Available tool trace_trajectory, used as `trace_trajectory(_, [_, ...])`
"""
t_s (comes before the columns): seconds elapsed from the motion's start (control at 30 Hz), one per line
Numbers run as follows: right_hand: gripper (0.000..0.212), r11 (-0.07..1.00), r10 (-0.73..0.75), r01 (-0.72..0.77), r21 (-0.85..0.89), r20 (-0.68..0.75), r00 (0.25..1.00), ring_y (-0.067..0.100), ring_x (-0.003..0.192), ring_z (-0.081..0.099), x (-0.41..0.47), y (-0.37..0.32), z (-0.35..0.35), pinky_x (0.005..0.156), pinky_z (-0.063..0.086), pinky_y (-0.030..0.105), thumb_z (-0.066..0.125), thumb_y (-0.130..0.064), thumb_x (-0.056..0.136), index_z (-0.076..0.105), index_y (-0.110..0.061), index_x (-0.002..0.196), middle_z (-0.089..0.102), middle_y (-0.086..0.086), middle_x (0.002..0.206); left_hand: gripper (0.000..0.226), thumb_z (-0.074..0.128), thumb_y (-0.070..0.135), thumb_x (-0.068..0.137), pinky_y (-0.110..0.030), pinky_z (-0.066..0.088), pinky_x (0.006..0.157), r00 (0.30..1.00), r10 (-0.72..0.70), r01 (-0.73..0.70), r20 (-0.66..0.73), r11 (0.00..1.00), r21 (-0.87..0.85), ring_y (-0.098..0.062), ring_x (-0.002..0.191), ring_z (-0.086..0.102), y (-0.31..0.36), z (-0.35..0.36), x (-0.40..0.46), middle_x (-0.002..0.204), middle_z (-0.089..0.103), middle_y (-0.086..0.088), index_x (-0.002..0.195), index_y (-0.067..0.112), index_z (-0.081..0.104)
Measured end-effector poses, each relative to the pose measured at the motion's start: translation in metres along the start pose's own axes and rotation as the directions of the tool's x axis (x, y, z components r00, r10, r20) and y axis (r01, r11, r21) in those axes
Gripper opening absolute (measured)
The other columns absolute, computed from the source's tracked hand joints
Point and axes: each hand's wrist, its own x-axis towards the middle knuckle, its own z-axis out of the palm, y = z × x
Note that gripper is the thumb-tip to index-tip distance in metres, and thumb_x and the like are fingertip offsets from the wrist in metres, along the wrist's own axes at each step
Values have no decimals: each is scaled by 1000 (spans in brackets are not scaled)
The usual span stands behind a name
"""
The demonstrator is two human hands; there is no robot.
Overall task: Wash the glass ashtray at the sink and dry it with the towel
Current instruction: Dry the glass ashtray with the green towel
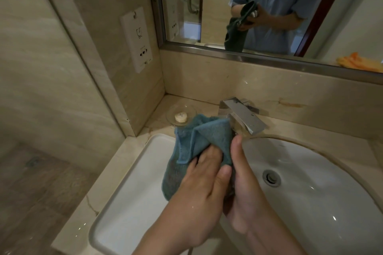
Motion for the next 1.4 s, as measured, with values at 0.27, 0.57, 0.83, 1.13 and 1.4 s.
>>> trace_trajectory(0.27, [86, 969, -173, 158, 189, 67, 983, 20, 100, 69, -1, -4, 10, 70, 56, 27, 89, -40, 43, 57, -18, 120, 71, 8, 109, 53, 12, 52, 87, -34, 29, 110, 945, 133, -96, -298, 986, 135, 1, 126, 34, -9, 8, 8, 130, 44, 16, 131, 35, 36])
trace_trajectory(0.57, [82, 998, -61, 66, -10, 255, 965, 15, 114, 61, -7, -18, 11, 87, 54, 44, 81, -47, 56, 46, -34, 129, 66, -8, 120, 39, 38, 44, 82, -30, 52, 71, 935, -331, 105, -131, 607, -788, -14, 86, 71, -4, -37, 2, 91, 75, -1, 85, 27, 73])
trace_trajectory(0.83, [19, 772, 0, 144, -619, 226, 974, 4, 98, 67, -12, -45, 1, 78, 59, 33, 48, -30, 85, 54, -39, 101, 71, -21, 100, 47, 35, 44, 83, -31, 47, 68, 923, -384, 193, 4, 454, -870, -15, 75, 72, -7, -42, -7, 85, 76, -3, 77, 22, 77])
trace_trajectory(1.13, [21, 40, 188, 313, -949, 315, 930, -5, 89, 62, -18, -70, 20, 80, 53, 23, 50, -18, 94, 51, -38, 99, 65, -18, 95, 47, 36, 48, 79, -22, 56, 67, 930, -313, 348, 191, 589, -729, -16, 84, 72, -5, -45, -12, 90, 76, -5, 83, 26, 77])
trace_trajectory(1.4, [17, 306, 474, 31, -951, 180, 862, 6, 80, 67, -1, -84, 10, 68, 55, 22, 42, -7, 96, 56, -16, 93, 68, -5, 92, 44, 38, 43, 84, -32, 53, 75, 932, -326, 318, 158, 527, -788, -15, 81, 72, -3, -34, -12, 83, 77, -4, 71, 28, 78])
